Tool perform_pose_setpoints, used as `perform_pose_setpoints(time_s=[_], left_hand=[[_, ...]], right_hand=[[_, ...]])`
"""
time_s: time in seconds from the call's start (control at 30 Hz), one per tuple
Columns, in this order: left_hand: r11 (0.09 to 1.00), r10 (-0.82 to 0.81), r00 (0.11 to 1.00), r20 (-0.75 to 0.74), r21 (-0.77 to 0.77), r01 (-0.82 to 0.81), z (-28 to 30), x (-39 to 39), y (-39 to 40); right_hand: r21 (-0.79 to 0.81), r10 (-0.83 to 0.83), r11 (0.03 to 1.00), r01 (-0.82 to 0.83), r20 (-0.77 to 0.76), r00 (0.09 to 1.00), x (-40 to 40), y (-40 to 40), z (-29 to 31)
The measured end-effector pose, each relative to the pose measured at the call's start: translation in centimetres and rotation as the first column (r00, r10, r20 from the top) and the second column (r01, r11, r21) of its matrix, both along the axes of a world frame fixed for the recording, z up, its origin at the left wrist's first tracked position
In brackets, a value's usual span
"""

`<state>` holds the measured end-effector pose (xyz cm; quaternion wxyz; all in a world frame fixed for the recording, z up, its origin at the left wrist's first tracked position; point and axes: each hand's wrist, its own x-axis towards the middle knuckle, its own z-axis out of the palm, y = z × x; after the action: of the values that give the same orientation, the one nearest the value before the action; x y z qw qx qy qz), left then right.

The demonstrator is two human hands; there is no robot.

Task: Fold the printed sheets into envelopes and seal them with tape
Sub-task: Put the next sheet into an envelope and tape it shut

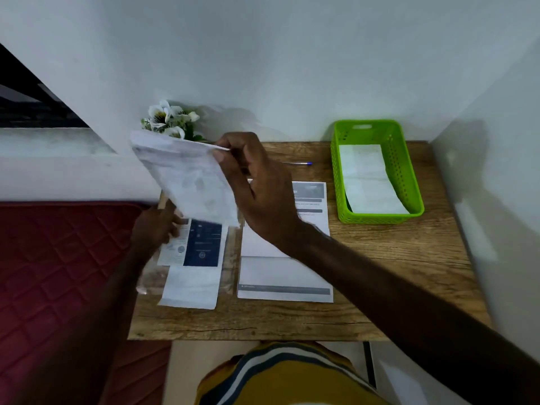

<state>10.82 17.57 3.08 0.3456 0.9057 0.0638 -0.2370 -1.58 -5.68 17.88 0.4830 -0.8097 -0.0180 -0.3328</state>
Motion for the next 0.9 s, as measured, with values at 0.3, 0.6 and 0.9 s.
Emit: perform_pose_setpoints(time_s=[0.3, 0.6, 0.9], left_hand=[[0.808, -0.038, 0.783, -0.621, -0.48, -0.341, 1.1, 1.6, -1.0], [0.617, 0.214, 0.83, -0.515, -0.588, -0.524, -0.7, -0.3, -1.7], [0.492, 0.523, 0.754, -0.398, -0.581, -0.648, -3.5, -3.3, -0.7]], right_hand=[[-0.331, 0.324, 0.886, -0.324, -0.058, 0.944, -3.7, 0.3, -4.7], [-0.477, 0.177, 0.859, -0.186, -0.065, 0.982, -7.2, -2.3, -12.3], [-0.625, -0.047, 0.77, -0.128, -0.257, 0.965, -6.0, -6.1, -18.2]])
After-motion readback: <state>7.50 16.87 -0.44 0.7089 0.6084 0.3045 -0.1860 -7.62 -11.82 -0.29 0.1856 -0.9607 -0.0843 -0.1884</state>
